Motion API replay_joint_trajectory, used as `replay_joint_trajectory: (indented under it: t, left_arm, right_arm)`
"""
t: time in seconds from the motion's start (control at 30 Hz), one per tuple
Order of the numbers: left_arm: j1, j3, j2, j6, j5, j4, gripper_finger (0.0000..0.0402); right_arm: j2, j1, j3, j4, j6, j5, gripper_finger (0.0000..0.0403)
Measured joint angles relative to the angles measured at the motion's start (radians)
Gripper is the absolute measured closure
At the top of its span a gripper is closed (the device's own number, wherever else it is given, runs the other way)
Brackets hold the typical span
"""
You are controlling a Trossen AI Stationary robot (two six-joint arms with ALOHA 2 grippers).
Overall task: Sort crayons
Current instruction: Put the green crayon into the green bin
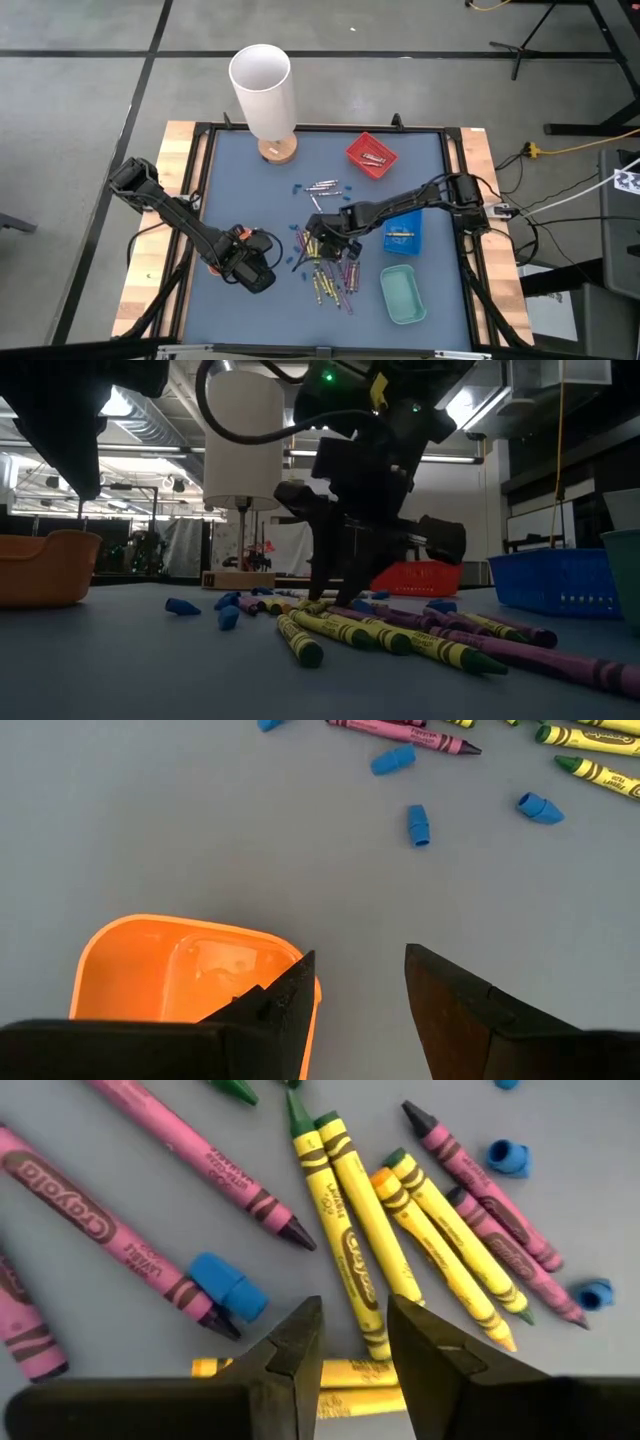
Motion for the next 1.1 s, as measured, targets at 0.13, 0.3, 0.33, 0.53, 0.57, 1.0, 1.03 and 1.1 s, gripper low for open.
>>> replay_joint_trajectory:
  t: [0.13,0.3,0.33,0.53,0.57,1.0,1.03,1.1]
  left_arm:
    - [0.000,0.000,0.000,0.000,0.000,0.004,0.0260]
    - [0.000,0.000,0.000,0.000,0.000,0.006,0.0260]
    - [0.000,0.000,0.000,0.000,0.000,0.006,0.0260]
    - [0.000,0.000,0.000,0.000,0.000,0.006,0.0260]
    - [0.000,0.000,0.000,0.000,0.000,0.007,0.0260]
    - [0.000,0.000,0.000,0.000,0.000,0.015,0.0260]
    - [0.000,0.000,0.000,0.000,0.000,0.017,0.0260]
    - [0.000,0.000,0.000,0.000,0.000,0.022,0.0260]
  right_arm:
    - [0.022,0.000,0.005,-0.008,0.000,-0.004,0.0288]
    - [0.031,0.000,0.007,-0.021,0.000,-0.003,0.0288]
    - [0.031,0.000,0.010,-0.023,0.000,-0.003,0.0288]
    - [0.033,0.000,0.028,-0.037,0.000,-0.002,0.0295]
    - [0.034,0.001,0.034,-0.046,0.000,-0.002,0.0302]
    - [0.034,0.003,0.050,-0.064,0.000,0.035,0.0391]
    - [0.030,0.003,0.050,-0.065,0.000,0.036,0.0391]
    - [0.023,0.002,0.049,-0.069,0.000,0.034,0.0388]
